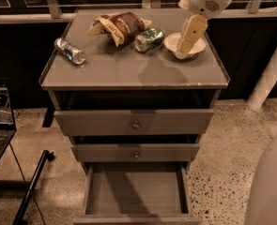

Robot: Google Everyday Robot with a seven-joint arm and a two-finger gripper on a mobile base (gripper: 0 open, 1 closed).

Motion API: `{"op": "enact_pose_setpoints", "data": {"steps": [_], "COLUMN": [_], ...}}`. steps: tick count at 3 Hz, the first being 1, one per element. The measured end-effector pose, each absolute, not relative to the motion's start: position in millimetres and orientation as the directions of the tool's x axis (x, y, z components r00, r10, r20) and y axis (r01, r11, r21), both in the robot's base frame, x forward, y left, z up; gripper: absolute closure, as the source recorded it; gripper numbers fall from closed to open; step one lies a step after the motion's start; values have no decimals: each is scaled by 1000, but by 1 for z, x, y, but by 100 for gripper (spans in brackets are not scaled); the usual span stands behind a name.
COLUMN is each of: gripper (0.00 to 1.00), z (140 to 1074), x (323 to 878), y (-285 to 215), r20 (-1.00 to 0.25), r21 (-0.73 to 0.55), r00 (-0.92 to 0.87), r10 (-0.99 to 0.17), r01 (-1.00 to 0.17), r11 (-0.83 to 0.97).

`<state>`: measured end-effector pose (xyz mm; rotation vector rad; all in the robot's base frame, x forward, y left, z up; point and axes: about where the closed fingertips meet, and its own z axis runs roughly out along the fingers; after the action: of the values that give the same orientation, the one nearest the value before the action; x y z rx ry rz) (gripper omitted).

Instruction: Place brown chip bag into bottom drawer

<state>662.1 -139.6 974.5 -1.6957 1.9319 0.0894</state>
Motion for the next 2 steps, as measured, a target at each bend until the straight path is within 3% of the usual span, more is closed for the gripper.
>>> {"op": "enact_pose_setpoints", "data": {"steps": [2], "gripper": [0], "z": [967], "x": [662], "y": [-145], "r20": [-493], "r21": [-286], "r00": [-109], "r10": [-863], "r01": [-917], "r11": [279]}}
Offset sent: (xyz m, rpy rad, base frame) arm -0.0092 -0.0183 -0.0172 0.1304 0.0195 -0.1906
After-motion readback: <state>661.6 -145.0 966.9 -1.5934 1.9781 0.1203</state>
